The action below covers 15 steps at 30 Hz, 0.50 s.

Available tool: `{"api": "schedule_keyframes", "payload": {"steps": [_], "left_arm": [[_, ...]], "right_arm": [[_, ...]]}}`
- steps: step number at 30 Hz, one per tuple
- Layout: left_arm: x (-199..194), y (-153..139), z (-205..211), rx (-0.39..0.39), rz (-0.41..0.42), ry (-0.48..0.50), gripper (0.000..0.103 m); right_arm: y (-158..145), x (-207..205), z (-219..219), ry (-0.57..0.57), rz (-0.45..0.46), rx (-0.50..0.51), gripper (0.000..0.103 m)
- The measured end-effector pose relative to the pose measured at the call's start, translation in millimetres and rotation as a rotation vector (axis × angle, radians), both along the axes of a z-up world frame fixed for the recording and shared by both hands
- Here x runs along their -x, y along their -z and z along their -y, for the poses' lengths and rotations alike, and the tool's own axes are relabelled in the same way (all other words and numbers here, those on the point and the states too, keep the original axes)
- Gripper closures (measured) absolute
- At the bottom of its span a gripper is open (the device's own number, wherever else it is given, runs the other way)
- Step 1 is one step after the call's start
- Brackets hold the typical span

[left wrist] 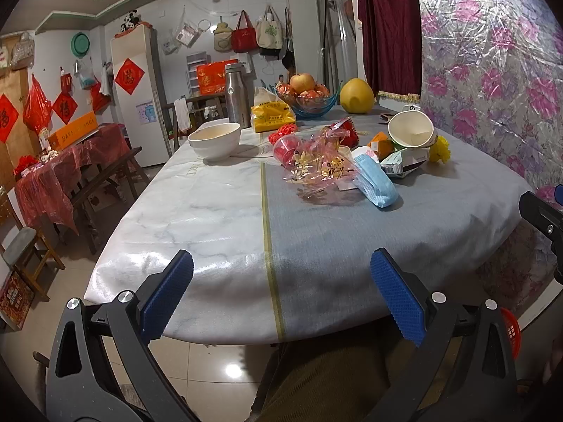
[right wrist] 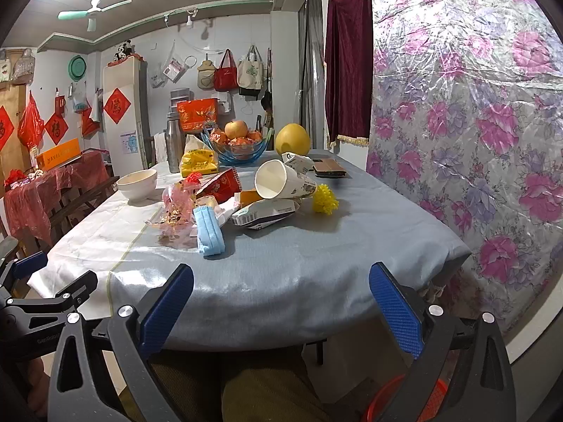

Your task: Collect trash

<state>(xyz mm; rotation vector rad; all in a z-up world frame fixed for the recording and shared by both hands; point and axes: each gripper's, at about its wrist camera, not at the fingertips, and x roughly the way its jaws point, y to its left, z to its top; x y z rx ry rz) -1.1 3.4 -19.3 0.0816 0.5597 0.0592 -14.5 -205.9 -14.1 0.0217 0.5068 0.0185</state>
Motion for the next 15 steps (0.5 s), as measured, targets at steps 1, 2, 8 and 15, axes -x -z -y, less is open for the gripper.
{"api": "schedule_keyframes", "payload": {"steps": [1,2,8,15], "left_arm": [[0.1,-0.1,0.1,0.0,0.0,0.0,0.006],[0.1,-0.1,0.0,0.001,0.0,0.0,0.006],[0.5,0.5,-0.3,0.0,0.002,-0.002,0.006],[0.4,0.5,-0.4,0.0,0.002,-0.002,0.006]], "right_arm": [[0.3,0.0,0.1,0.001,-0.001,-0.002,0.005],[0.9,-0.2,0.6,0.001,-0.002,-0.004,0.005],[0.7,-0.3,0.9,0.0,-0.004,-0.005,0.005],[1.9,-0.8,0.9,-0.001,-0.006,-0.006,0.005]]}}
